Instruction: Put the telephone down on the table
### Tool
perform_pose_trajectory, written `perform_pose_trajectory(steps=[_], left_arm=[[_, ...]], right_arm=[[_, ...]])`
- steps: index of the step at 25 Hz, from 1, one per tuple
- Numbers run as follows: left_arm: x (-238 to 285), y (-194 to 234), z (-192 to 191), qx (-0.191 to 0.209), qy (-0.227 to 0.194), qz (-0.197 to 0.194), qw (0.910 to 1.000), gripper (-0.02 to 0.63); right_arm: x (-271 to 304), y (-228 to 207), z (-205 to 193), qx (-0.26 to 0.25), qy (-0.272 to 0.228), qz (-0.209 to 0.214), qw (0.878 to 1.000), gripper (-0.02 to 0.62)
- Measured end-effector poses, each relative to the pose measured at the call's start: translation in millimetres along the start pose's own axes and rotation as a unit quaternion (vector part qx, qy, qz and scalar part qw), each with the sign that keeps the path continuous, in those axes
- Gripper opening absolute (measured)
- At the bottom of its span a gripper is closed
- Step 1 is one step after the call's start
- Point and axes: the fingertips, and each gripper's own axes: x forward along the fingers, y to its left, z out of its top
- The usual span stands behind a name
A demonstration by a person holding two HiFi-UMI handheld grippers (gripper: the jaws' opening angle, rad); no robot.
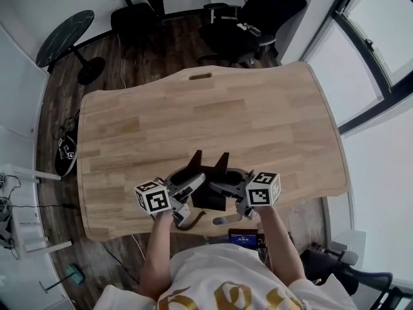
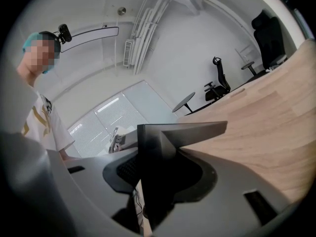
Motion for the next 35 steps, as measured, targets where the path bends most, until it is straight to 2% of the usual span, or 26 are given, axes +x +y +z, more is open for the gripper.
perform_pose_trajectory(steps=[16,35], left_arm=[[21.0,62.0,20.4,-0.036,0.002,0.034,0.9988,0.278],[39.5,116.2,31.7,-0.099,-0.002,0.049,0.9938,0.27]], right_arm=[[32.4,-61.9,10.6,0.035,0.046,0.038,0.998,0.164],[52.1,-115.4,15.7,0.09,0.048,0.045,0.994,0.164]])
